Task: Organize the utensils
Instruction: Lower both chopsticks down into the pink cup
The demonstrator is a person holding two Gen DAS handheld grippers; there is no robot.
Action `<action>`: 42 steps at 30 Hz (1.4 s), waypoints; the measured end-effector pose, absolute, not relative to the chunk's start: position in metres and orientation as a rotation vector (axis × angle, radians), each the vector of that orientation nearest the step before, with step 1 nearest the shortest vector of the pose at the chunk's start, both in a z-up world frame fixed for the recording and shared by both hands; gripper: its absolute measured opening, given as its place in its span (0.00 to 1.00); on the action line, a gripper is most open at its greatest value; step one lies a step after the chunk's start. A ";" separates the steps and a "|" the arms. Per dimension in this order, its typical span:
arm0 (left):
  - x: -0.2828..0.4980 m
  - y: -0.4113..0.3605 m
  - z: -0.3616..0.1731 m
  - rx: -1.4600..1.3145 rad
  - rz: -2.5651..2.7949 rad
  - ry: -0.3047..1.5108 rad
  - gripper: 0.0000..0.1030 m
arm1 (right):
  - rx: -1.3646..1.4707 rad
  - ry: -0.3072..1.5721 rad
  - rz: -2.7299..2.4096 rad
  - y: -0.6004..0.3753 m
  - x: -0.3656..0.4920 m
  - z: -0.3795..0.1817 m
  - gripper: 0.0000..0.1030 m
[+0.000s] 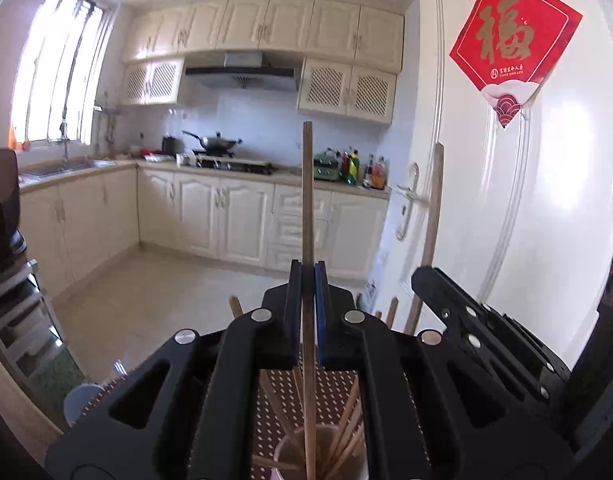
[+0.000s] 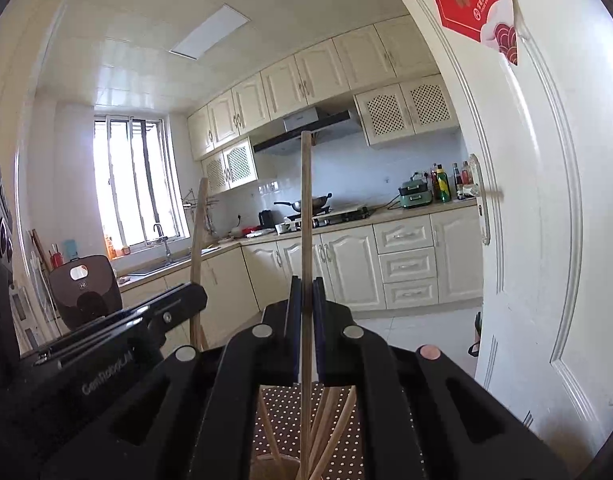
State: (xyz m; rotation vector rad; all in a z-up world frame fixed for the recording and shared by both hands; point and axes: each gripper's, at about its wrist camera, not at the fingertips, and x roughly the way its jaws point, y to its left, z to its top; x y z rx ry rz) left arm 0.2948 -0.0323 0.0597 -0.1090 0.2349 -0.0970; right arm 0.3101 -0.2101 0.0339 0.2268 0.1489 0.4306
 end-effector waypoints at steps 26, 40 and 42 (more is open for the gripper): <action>0.317 -0.024 -0.005 -0.124 -0.036 0.337 0.06 | 0.194 0.262 0.428 -0.207 0.315 -0.010 0.04; 0.316 -0.022 -0.027 -0.101 -0.068 0.360 0.08 | 0.196 0.339 0.447 -0.204 0.316 -0.027 0.04; 0.315 -0.022 -0.028 -0.096 -0.062 0.356 0.08 | 0.194 0.343 0.447 -0.203 0.315 -0.028 0.04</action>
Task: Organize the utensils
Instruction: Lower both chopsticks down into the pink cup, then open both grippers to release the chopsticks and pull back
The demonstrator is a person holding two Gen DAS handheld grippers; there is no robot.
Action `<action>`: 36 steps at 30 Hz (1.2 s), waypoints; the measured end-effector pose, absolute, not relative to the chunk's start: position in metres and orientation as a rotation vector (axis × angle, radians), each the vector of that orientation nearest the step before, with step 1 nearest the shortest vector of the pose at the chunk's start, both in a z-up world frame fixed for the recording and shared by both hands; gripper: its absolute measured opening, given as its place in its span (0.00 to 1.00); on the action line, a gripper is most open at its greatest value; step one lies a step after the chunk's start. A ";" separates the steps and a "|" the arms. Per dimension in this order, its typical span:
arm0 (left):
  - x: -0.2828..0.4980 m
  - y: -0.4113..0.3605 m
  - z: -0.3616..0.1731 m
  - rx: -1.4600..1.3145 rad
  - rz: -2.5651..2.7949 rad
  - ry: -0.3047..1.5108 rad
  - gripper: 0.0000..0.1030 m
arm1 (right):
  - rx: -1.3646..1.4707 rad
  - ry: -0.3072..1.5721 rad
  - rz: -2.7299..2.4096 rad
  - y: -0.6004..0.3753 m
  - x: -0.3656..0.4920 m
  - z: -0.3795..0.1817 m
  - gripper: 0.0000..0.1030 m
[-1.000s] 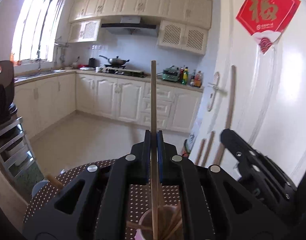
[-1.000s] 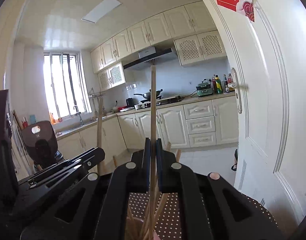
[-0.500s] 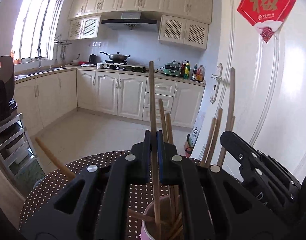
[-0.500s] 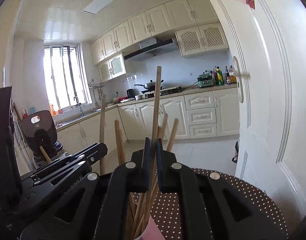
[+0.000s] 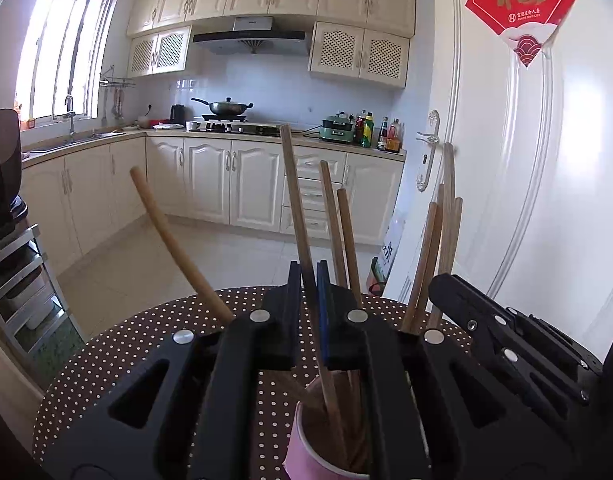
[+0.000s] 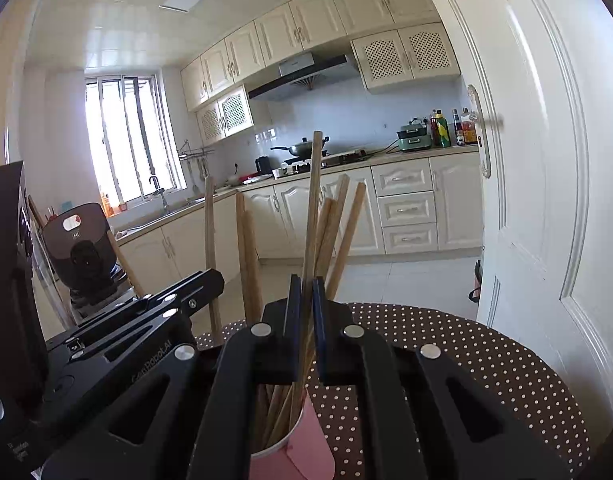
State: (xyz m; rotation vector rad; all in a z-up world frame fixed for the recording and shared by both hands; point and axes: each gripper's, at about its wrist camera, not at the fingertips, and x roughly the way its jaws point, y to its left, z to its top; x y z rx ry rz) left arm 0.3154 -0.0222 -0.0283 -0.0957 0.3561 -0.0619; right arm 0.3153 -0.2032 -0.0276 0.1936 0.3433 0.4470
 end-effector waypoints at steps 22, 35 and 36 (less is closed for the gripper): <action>0.300 -0.024 -0.028 -0.053 -0.075 0.355 0.42 | 0.181 0.386 0.437 -0.209 0.303 -0.023 0.09; 0.288 -0.021 -0.020 -0.080 -0.068 0.340 0.69 | 0.205 0.395 0.381 -0.232 0.294 -0.016 0.50; 0.287 -0.020 -0.019 -0.090 -0.070 0.343 0.69 | 0.201 0.393 0.376 -0.234 0.291 -0.015 0.52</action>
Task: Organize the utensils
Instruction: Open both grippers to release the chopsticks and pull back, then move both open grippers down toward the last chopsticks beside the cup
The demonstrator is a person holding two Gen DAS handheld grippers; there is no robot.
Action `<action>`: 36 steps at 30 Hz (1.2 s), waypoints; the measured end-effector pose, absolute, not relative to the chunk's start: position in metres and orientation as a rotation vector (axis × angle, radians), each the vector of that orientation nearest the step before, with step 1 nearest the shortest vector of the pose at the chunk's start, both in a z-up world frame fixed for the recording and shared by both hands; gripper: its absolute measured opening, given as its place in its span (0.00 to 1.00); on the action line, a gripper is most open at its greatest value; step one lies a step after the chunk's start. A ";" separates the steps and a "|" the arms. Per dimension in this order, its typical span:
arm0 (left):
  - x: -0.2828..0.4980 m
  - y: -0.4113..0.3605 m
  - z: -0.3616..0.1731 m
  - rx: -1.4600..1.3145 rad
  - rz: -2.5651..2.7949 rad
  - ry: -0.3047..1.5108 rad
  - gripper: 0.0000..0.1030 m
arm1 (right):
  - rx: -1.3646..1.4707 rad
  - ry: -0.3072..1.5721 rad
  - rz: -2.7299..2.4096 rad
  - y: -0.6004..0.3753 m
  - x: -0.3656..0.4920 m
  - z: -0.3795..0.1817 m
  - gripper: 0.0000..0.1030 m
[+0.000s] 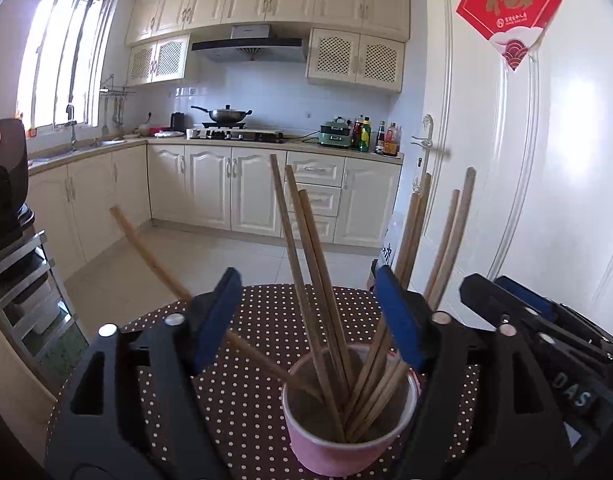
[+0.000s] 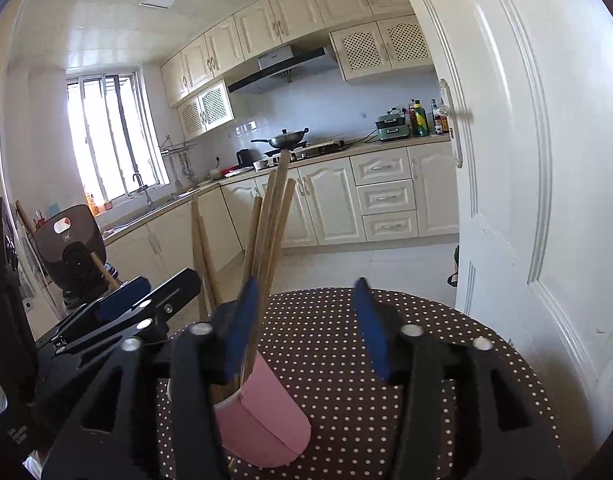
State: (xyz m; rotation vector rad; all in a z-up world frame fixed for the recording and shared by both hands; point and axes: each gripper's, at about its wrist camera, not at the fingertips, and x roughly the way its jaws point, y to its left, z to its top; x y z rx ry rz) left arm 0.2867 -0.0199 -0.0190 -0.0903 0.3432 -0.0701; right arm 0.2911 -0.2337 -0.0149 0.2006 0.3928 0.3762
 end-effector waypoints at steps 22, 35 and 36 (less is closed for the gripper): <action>0.241 -0.023 0.002 -0.083 -0.086 0.331 0.79 | 0.191 0.364 0.322 -0.252 0.244 -0.002 0.92; 0.202 -0.004 0.002 -0.053 -0.075 0.331 0.87 | 0.209 0.418 0.331 -0.258 0.211 -0.006 0.92; 0.199 -0.002 0.000 -0.053 -0.070 0.334 0.87 | 0.212 0.421 0.336 -0.259 0.208 -0.008 0.92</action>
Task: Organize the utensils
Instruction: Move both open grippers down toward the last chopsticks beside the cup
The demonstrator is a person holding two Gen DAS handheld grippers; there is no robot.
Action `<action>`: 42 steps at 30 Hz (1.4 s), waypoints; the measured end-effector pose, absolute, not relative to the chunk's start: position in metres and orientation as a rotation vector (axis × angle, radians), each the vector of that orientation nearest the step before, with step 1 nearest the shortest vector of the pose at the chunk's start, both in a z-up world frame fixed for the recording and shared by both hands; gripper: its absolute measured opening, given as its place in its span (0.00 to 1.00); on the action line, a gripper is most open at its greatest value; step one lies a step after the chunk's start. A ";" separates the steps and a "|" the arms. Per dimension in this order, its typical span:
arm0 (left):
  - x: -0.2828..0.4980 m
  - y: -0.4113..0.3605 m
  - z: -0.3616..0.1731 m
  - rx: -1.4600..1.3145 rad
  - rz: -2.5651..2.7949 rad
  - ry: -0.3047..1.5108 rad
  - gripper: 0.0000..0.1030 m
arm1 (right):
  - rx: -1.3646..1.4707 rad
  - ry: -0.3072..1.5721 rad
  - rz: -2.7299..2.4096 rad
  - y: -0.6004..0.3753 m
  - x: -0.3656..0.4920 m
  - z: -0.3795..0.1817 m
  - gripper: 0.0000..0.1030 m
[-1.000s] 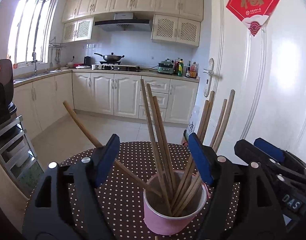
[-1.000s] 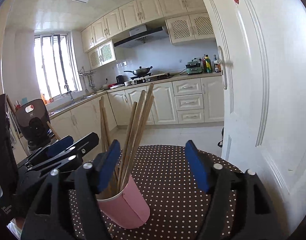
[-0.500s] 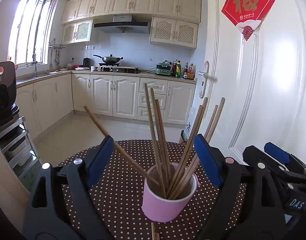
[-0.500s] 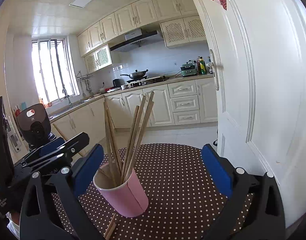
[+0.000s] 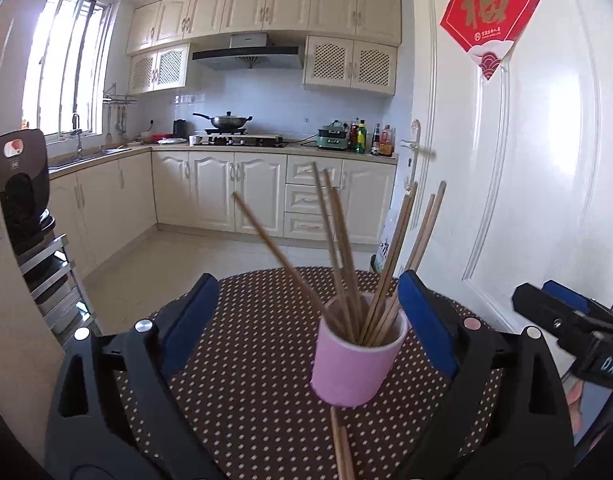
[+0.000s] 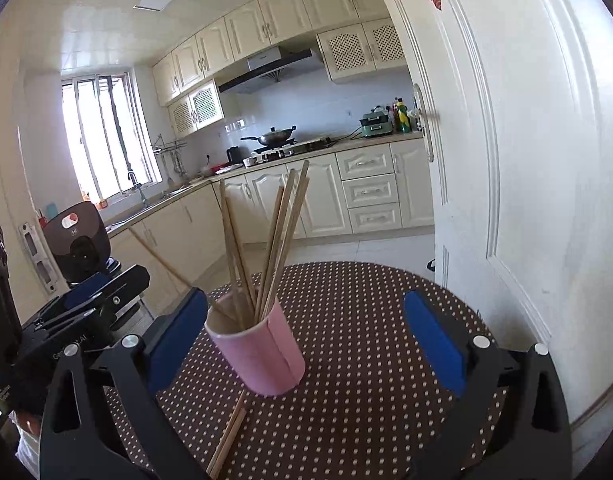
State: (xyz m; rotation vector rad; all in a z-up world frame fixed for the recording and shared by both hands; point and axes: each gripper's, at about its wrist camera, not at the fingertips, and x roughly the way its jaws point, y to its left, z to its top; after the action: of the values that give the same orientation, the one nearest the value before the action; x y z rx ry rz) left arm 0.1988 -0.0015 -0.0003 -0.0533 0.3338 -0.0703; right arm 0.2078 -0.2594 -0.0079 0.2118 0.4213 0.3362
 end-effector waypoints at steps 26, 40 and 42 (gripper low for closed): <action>0.184 0.006 -0.083 0.097 -0.190 0.833 0.88 | 0.261 0.753 0.341 -0.285 0.182 -0.053 0.92; 0.214 0.020 -0.107 -0.093 -0.250 1.172 0.88 | 0.167 0.979 0.401 -0.256 0.196 -0.073 0.92; 0.224 0.024 -0.114 -0.137 -0.244 1.219 0.88 | 0.146 1.010 0.403 -0.251 0.198 -0.078 0.92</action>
State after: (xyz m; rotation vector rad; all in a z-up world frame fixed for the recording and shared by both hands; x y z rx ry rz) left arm 0.2240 0.0237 -0.1142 -0.1367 1.2188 -0.2437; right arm 0.1984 -0.2505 -0.0779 0.1458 1.0097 0.4033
